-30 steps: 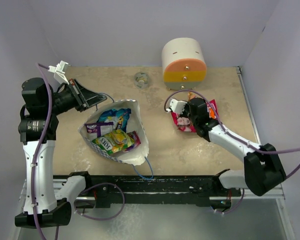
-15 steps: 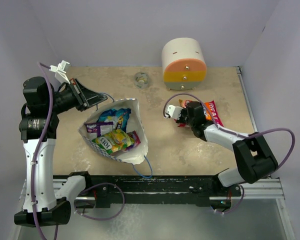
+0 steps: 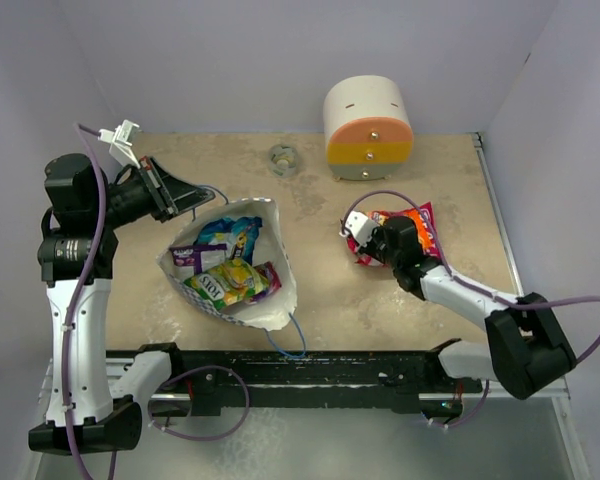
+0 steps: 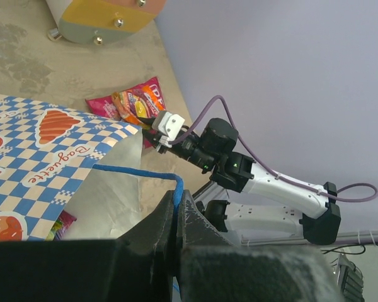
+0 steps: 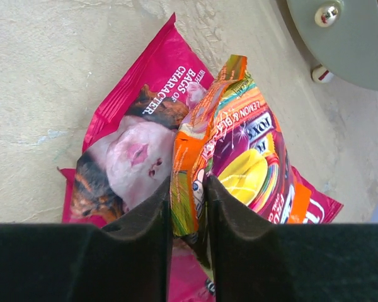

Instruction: Take the snacks out of the paper bag

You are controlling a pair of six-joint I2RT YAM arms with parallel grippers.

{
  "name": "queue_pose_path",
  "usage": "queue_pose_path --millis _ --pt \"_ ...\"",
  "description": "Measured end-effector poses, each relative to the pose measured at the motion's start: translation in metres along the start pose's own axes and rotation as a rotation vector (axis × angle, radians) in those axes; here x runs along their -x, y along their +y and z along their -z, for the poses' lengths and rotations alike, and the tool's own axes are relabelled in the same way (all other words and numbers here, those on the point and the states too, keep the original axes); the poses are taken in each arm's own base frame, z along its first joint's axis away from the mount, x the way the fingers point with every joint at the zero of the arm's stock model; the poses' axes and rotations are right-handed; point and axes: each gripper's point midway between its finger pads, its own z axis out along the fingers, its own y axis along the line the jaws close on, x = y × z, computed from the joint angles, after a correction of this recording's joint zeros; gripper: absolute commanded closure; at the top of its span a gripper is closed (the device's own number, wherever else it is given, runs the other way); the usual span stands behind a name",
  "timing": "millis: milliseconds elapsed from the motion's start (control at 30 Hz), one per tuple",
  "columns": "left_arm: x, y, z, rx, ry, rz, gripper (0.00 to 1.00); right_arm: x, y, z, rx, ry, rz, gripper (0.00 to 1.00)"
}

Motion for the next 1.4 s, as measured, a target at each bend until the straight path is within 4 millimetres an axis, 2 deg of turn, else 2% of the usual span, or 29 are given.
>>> queue_pose_path --millis 67,200,433,633,700,800,900,967,1067,1167,1267,1400 --pt "0.001 -0.003 0.001 -0.010 -0.004 -0.015 1.00 0.002 0.000 0.006 0.006 -0.001 -0.039 0.56" --pt "-0.001 -0.014 0.007 -0.036 -0.023 -0.057 1.00 0.020 -0.001 0.033 0.019 -0.068 -0.118 0.46" --pt "-0.011 -0.024 0.017 -0.064 -0.044 -0.105 1.00 0.073 -0.010 0.097 0.063 -0.281 -0.241 0.44" --pt "-0.018 -0.021 0.019 -0.065 -0.037 -0.119 1.00 0.114 0.006 0.133 0.209 -0.440 -0.306 0.44" --pt "-0.021 -0.021 0.020 -0.069 -0.031 -0.120 1.00 0.134 0.015 0.143 0.275 -0.512 -0.321 0.43" --pt "-0.027 -0.021 0.022 -0.073 -0.021 -0.117 1.00 0.176 0.040 0.162 0.408 -0.639 -0.315 0.42" --pt "-0.030 -0.023 0.024 -0.081 -0.016 -0.120 1.00 0.222 0.080 0.182 0.563 -0.730 -0.264 0.42" --pt "-0.032 -0.024 0.025 -0.087 -0.013 -0.120 1.00 0.252 0.108 0.194 0.652 -0.772 -0.216 0.37" --pt "-0.034 -0.027 0.027 -0.099 -0.010 -0.126 1.00 0.286 0.155 0.197 0.752 -0.776 -0.135 0.36" --pt "-0.036 -0.032 0.029 -0.116 -0.007 -0.134 1.00 0.303 0.194 0.187 0.798 -0.753 -0.048 0.36" --pt "-0.038 -0.036 0.031 -0.131 -0.005 -0.147 1.00 0.312 0.206 0.166 0.757 -0.722 0.020 0.37" --pt "-0.041 -0.040 0.034 -0.141 -0.006 -0.151 1.00 0.310 0.209 0.141 0.680 -0.676 0.131 0.38"
